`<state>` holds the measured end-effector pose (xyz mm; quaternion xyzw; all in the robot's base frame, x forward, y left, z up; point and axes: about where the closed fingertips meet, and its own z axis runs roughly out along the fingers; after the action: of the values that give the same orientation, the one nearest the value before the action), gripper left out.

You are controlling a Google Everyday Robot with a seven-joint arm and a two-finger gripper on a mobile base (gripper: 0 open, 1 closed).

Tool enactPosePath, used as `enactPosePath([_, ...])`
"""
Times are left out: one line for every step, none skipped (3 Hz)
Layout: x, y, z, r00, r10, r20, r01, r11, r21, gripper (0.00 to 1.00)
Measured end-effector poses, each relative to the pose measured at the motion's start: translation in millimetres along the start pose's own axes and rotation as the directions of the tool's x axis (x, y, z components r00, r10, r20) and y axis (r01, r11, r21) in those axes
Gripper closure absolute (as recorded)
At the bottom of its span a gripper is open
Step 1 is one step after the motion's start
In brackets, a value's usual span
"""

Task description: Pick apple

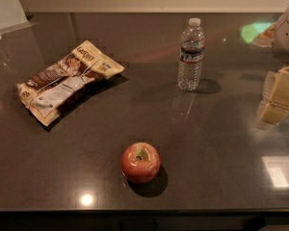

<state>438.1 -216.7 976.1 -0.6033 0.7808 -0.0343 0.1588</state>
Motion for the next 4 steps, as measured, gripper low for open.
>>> enactPosePath([-1.3,-0.3,-0.2,1.000,0.000,0.002,0.000,1.0000,0.001,0.00])
enactPosePath([-13.7,14.1,16.6,0.998,-0.040,0.047,0.043,0.9972,-0.062,0.00])
enactPosePath([-36.2,41.6,43.9,0.986,-0.095,0.135,0.113,0.9841,-0.137,0.00])
enactPosePath([-65.8,68.6,71.8,0.962,-0.132,0.240,0.182,0.9632,-0.198,0.00])
